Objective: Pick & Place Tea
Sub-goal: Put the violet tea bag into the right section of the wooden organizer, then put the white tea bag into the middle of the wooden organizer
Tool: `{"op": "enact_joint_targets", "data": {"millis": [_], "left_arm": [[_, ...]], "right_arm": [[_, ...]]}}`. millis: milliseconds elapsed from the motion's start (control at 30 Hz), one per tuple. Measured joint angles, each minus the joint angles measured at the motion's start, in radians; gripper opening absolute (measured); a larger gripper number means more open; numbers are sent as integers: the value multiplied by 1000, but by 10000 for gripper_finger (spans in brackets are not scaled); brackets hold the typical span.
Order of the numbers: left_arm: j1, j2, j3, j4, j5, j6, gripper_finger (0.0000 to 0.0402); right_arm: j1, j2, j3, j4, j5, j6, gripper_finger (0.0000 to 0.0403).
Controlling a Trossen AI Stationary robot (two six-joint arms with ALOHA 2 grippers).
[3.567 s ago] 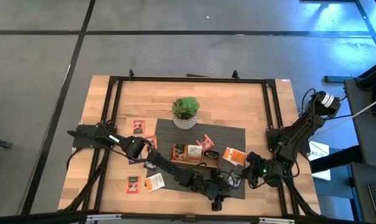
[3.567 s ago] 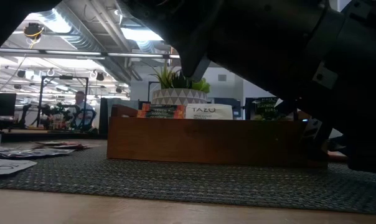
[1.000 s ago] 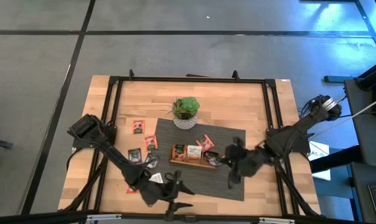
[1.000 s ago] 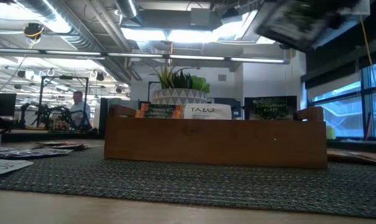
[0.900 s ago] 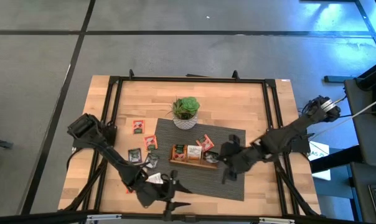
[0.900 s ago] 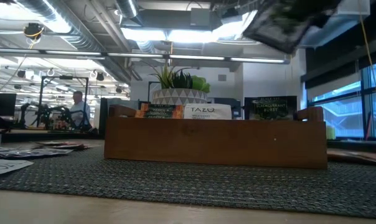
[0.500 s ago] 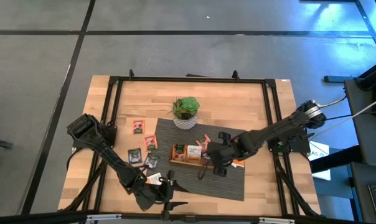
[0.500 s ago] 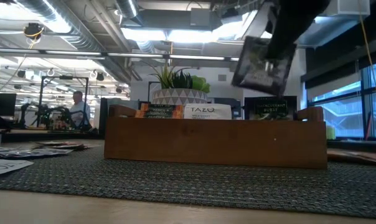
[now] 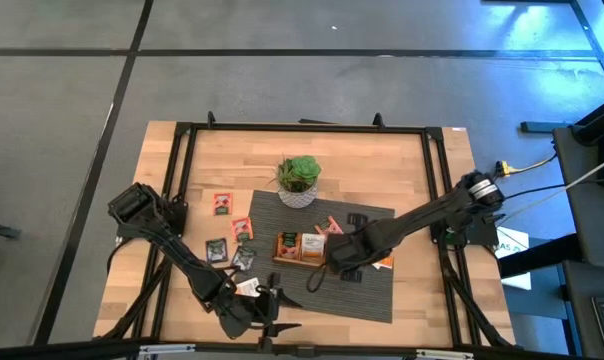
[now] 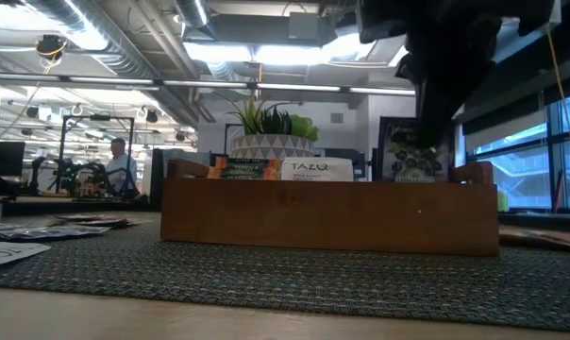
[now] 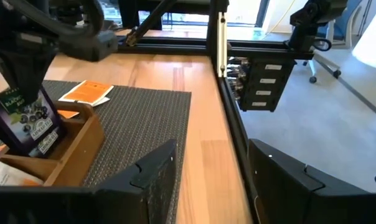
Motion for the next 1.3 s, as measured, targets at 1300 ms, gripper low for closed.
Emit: {"op": "enact_joint_targets", "data": {"millis": [1300], "left_arm": [[-3, 7, 1, -23, 6, -130, 190]], "right_arm": [[265, -290, -332, 151, 76, 312, 120]]}}
